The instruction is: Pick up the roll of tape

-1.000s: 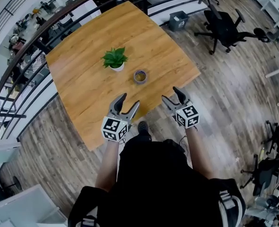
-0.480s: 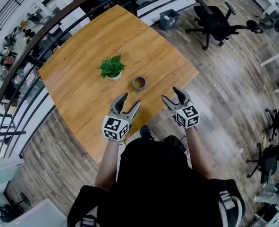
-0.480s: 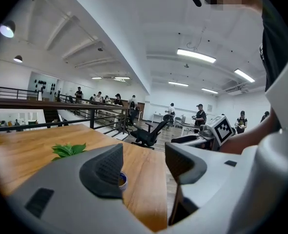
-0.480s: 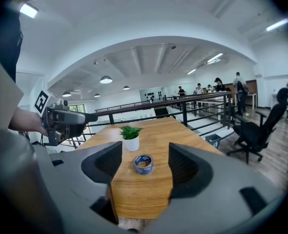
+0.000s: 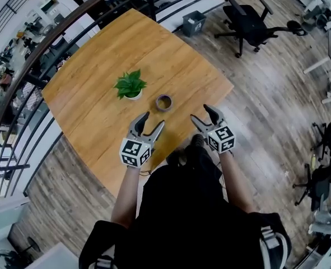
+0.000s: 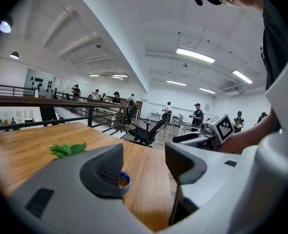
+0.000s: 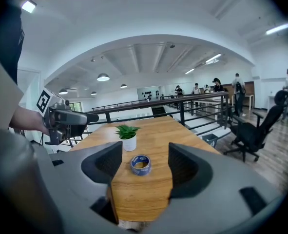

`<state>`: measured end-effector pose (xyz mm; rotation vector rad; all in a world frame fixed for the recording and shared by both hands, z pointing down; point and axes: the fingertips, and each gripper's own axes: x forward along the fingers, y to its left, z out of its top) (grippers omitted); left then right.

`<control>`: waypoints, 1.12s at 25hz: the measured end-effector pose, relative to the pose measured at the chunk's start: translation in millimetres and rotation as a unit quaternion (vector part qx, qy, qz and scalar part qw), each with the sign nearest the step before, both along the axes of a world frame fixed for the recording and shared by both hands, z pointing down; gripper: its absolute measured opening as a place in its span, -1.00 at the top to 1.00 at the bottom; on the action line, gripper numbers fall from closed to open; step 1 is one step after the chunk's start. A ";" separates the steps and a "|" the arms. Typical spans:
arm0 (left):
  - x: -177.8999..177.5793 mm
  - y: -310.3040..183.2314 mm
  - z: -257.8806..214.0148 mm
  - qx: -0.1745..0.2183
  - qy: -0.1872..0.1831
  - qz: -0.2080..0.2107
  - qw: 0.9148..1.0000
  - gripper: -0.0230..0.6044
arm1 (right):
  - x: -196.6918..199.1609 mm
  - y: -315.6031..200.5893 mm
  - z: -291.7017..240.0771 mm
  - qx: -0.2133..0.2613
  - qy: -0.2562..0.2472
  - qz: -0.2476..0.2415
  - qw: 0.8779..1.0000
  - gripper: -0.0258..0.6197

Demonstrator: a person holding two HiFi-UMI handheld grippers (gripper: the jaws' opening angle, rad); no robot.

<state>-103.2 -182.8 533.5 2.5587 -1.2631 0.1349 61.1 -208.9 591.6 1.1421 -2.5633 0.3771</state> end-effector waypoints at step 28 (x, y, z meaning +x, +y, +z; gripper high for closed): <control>4.8 -57.2 48.9 -0.067 -0.027 -0.033 0.997 0.05 | -10.7 -68.6 30.6 -0.048 -0.002 -0.050 0.998 -0.02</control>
